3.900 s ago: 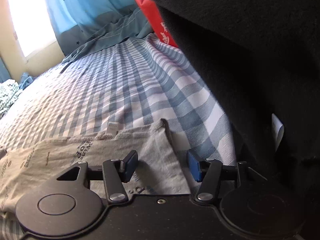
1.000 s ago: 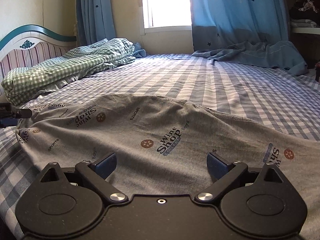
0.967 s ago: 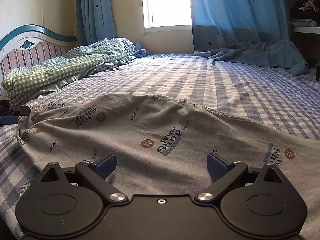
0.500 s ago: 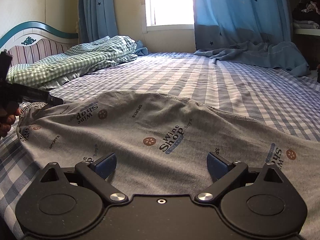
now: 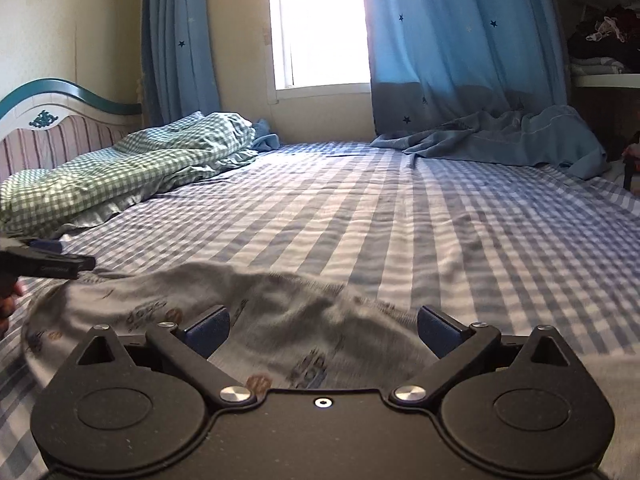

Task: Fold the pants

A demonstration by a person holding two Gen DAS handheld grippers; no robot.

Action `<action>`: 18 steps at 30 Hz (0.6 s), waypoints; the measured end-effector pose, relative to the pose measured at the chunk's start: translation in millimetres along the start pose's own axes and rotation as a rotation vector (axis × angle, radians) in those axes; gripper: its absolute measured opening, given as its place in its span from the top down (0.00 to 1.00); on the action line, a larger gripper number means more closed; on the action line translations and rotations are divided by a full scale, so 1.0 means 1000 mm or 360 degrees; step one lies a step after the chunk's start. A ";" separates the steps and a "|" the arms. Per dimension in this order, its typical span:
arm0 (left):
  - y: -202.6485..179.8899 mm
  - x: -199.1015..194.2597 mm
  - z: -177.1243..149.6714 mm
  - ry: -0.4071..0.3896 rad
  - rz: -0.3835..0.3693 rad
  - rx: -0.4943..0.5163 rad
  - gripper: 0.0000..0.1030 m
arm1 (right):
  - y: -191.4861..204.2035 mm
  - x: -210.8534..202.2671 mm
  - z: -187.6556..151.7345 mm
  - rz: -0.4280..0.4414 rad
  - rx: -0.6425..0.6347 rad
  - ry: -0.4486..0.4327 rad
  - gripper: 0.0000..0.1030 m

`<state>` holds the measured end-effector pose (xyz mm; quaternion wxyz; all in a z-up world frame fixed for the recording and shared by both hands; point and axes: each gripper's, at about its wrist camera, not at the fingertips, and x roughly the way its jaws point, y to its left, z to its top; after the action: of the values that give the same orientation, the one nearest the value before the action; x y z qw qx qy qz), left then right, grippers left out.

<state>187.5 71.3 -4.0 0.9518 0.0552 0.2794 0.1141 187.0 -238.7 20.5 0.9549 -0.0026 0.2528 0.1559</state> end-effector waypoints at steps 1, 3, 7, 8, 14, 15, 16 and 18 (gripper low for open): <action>-0.003 -0.005 0.002 0.0001 -0.0037 -0.0040 0.16 | -0.001 0.013 0.009 0.0002 -0.0013 0.0026 0.01; -0.013 -0.015 0.005 -0.0006 -0.0153 -0.0095 0.14 | -0.001 0.041 0.020 -0.0029 -0.0046 0.0072 0.02; -0.043 -0.019 0.006 0.0007 -0.0305 -0.0068 0.12 | -0.001 0.089 0.027 -0.0125 -0.0179 0.0241 0.03; -0.054 -0.016 0.004 0.0019 -0.0311 -0.0028 0.12 | -0.002 0.098 0.025 -0.0149 -0.0207 0.0278 0.03; -0.086 0.013 -0.009 0.0154 -0.0224 0.0104 0.12 | -0.026 0.099 0.015 -0.0355 -0.0268 0.0297 0.10; -0.086 0.014 -0.011 0.0164 -0.0213 0.0098 0.12 | -0.032 0.085 0.016 -0.0361 -0.0259 0.0246 0.07; -0.086 0.012 -0.011 0.0164 -0.0209 0.0087 0.12 | -0.039 0.066 0.016 -0.0381 -0.0260 0.0193 0.06; -0.088 0.005 -0.008 0.0154 -0.0209 0.0054 0.11 | -0.054 0.027 0.012 -0.0428 -0.0262 0.0098 0.01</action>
<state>203.2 -12.7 -28.4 0.9415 0.0473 0.3301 0.0491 231.0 -280.6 13.6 0.9555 -0.1194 0.2657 0.0466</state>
